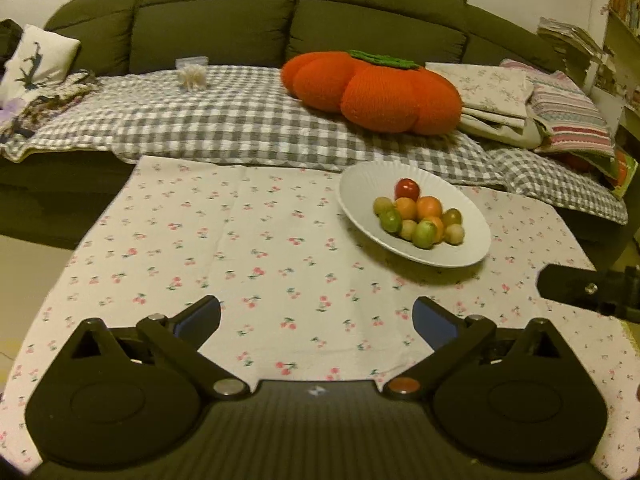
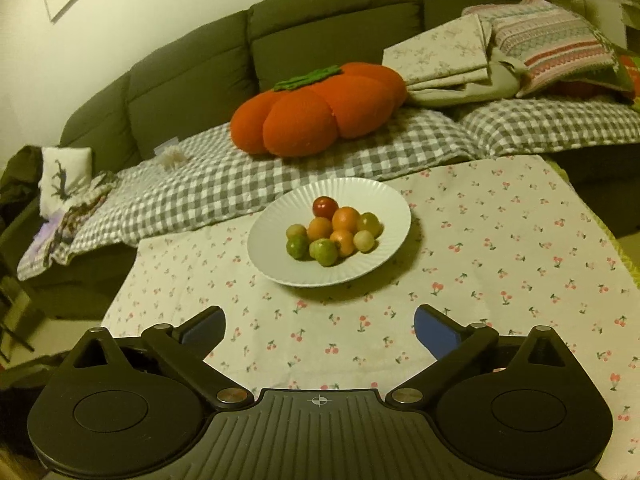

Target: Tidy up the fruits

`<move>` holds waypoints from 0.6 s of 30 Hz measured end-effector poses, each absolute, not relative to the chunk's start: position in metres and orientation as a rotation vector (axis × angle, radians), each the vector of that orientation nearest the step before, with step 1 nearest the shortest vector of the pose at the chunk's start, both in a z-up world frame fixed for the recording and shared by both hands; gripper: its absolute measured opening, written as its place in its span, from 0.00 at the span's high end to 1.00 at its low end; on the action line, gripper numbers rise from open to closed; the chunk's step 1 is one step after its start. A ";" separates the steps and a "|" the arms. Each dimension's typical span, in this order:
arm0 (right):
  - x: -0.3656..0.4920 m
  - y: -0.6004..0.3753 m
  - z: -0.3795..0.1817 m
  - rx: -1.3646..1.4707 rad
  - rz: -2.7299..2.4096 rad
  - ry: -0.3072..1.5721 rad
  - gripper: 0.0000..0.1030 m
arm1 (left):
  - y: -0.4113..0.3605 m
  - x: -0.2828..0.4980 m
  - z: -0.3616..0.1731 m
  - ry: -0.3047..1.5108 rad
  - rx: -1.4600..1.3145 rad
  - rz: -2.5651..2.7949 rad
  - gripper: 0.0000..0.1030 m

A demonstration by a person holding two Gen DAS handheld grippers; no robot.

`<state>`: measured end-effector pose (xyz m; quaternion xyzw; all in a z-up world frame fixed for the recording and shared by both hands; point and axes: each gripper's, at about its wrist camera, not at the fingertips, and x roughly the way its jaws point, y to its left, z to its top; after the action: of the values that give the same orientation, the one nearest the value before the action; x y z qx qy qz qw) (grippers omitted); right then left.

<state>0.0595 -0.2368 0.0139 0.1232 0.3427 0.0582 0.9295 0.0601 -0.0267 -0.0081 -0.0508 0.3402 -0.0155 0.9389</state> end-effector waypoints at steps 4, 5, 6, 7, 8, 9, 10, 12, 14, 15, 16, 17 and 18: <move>0.056 -0.232 0.014 0.194 0.113 0.705 0.00 | -0.020 0.054 -0.007 0.695 -0.113 -0.015 0.01; 0.055 -0.230 0.014 0.176 0.118 0.706 0.00 | -0.019 0.054 -0.007 0.693 -0.111 -0.013 0.01; 0.054 -0.229 0.013 0.159 0.120 0.706 0.00 | -0.020 0.053 -0.007 0.690 -0.107 -0.010 0.01; 0.053 -0.228 0.013 0.145 0.119 0.704 0.00 | -0.020 0.053 -0.007 0.686 -0.102 -0.008 0.01; 0.052 -0.227 0.012 0.130 0.117 0.700 0.00 | -0.020 0.053 -0.007 0.682 -0.100 -0.007 0.01; 0.052 -0.226 0.011 0.116 0.112 0.698 0.00 | -0.020 0.053 -0.007 0.680 -0.098 -0.008 0.01; 0.052 -0.226 0.010 0.107 0.106 0.698 0.00 | -0.020 0.053 -0.007 0.680 -0.096 -0.009 0.01; 0.054 -0.227 0.007 0.111 0.098 0.705 0.00 | -0.022 0.055 -0.009 0.691 -0.093 -0.015 0.01; 0.055 -0.228 0.005 0.122 0.100 0.712 0.00 | -0.023 0.055 -0.010 0.694 -0.091 -0.024 0.01; 0.055 -0.229 0.004 0.122 0.099 0.713 0.00 | -0.024 0.056 -0.011 0.697 -0.091 -0.029 0.01; 0.055 -0.228 0.004 0.118 0.099 0.713 0.00 | -0.024 0.056 -0.012 0.701 -0.092 -0.034 0.01; 0.055 -0.228 0.004 0.113 0.101 0.712 0.00 | -0.024 0.057 -0.012 0.703 -0.095 -0.040 0.01; 0.055 -0.227 0.003 0.109 0.102 0.712 0.00 | -0.025 0.057 -0.013 0.705 -0.097 -0.042 0.01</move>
<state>0.0549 -0.2272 0.0034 0.0534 0.3484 0.0498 0.9345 0.0573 -0.0247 -0.0127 -0.0477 0.3450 -0.0205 0.9372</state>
